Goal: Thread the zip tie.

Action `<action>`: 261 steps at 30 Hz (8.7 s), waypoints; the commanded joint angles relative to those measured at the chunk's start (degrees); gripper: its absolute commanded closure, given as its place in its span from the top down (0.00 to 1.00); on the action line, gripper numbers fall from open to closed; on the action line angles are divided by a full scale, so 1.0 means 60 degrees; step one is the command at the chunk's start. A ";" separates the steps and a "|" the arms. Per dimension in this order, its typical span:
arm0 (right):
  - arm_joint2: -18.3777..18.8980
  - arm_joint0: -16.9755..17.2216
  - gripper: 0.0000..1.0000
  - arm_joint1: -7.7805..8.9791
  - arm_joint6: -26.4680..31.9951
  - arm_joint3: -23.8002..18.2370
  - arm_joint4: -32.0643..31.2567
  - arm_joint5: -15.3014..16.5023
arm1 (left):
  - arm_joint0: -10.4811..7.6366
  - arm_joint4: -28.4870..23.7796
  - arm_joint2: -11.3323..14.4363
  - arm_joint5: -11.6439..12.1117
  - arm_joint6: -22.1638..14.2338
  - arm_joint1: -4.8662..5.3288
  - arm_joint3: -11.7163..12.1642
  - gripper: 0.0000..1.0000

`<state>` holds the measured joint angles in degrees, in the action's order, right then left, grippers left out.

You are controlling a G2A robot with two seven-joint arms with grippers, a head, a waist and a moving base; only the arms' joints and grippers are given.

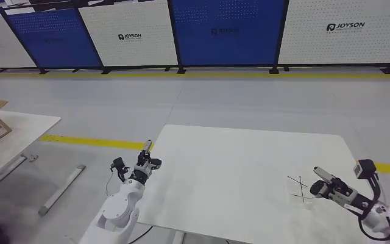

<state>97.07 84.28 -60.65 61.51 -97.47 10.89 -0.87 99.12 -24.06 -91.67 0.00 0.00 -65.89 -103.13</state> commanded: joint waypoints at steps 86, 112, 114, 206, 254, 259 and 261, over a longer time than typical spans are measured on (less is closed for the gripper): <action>-0.3731 -0.3055 1.00 0.1798 0.3022 0.2251 0.0383 -0.1148 | 0.0000 0.0000 0.0000 0.0000 0.0000 0.0000 0.0000 1.00; -0.3565 -0.3096 1.00 0.3005 0.3022 0.3564 0.0056 -0.0161 | 0.0000 0.0000 0.0000 0.0000 0.0000 0.0000 0.0000 1.00; -0.3565 -0.3096 1.00 0.3005 0.3022 0.3564 0.0056 -0.0161 | 0.0000 0.0000 0.0000 0.0000 0.0000 0.0000 0.0000 1.00; -0.6335 -0.5770 0.15 0.2356 0.2567 0.5265 -0.2631 -0.2621 | 0.0000 0.0000 0.0000 0.0000 0.0000 0.0000 0.0000 1.00; -0.4272 -0.4268 0.00 0.2751 0.1830 0.4250 -0.0436 -0.0876 | 0.0000 0.0000 0.0000 0.0000 0.0000 0.0000 0.0000 1.00; -0.4083 -0.3955 0.00 0.2715 0.1717 0.3560 0.0458 0.0371 | 0.0000 0.0000 0.0000 0.0000 0.0000 0.0000 0.0000 1.00; -0.4278 -0.3956 0.00 0.2629 0.1499 0.3383 0.0728 0.0743 | 0.0000 0.0000 0.0000 0.0000 0.0000 0.0000 0.0000 1.00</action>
<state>72.13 60.68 -44.61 71.62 -76.62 14.69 2.64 99.12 -24.06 -91.67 0.00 0.00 -65.89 -103.13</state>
